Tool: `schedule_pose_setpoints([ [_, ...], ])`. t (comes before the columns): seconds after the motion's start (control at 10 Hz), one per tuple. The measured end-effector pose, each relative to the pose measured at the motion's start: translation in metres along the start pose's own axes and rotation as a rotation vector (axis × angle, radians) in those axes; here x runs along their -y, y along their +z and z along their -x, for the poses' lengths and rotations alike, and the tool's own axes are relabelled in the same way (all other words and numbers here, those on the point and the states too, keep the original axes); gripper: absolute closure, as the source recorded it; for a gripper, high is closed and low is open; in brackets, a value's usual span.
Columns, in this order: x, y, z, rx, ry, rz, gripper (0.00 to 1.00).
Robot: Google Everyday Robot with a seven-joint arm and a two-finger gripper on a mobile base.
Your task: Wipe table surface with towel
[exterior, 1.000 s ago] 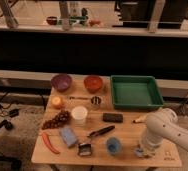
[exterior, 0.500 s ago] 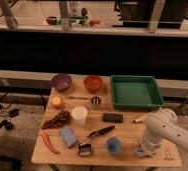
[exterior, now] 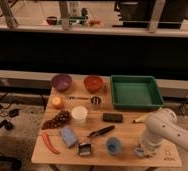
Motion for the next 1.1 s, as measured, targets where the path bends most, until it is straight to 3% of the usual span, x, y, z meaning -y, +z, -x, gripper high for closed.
schedule_pose_setpoints([
  [0.2, -0.0003, 0.0000, -0.0001, 0.000, 0.000, 0.001, 0.34],
  [0.3, -0.0003, 0.0000, -0.0001, 0.000, 0.000, 0.001, 0.31],
  [1.1, -0.0009, 0.0012, 0.0002, 0.001, 0.000, 0.004, 0.30],
])
